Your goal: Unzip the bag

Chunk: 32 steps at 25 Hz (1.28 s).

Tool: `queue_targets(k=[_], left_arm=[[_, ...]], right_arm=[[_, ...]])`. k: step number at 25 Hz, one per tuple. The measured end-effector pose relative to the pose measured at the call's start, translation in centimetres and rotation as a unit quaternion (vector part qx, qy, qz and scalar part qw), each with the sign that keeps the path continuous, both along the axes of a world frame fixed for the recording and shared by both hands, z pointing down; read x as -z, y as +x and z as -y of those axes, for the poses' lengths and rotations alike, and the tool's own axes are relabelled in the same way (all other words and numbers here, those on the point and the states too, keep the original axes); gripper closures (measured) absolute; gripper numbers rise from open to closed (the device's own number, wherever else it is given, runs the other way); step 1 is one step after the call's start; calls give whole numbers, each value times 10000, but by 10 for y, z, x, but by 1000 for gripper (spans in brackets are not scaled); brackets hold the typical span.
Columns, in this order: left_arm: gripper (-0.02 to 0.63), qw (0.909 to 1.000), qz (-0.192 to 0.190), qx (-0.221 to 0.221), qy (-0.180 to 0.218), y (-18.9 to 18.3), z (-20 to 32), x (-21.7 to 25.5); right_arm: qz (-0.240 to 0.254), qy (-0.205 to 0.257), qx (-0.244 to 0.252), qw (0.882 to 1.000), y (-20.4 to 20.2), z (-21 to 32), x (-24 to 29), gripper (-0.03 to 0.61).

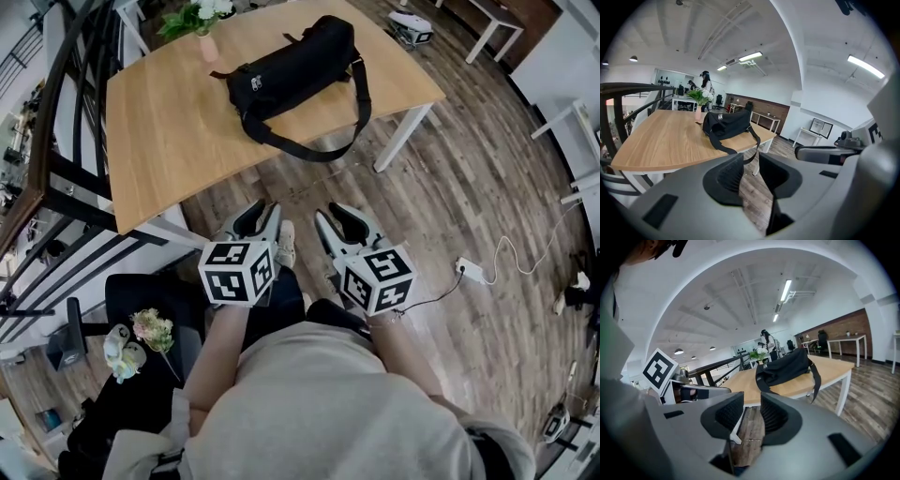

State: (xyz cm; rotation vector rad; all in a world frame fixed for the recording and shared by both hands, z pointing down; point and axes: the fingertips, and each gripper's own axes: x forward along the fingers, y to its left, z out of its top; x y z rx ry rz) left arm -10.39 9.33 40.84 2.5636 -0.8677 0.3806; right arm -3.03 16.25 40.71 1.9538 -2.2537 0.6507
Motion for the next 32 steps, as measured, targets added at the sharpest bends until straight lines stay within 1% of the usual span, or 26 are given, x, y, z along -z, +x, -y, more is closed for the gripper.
queue_targets(k=[3,7,12,18,22,25,29,32], left_arm=[[503,10000,-32,-13,41,11,18,4],[503,9999,-115,-51,-33,24,41,3],[503,10000,-64,-58,-12,33,85,0],[503,9996,-252,102,-45,43,156,9],[503,9991,-322,264,3,46,203,16],[503,9990,-324,294,-1,50,235,18],[503,9991,-322,267,-65,57,265,16],[500,9994,-239,212,-140,61,282,9]], right_arm=[[4,21,-90,10000,13,15,1,472],[6,16,-119,9999,25,40,-1,472],[-38,-42,65,10000,29,90,-4,472],[-240,-52,227,9994,39,159,7,472],[-361,-22,316,9988,44,201,14,472],[-503,26,415,9979,46,230,19,472],[-560,41,469,9973,52,265,20,474],[-695,43,485,9964,54,286,20,474]])
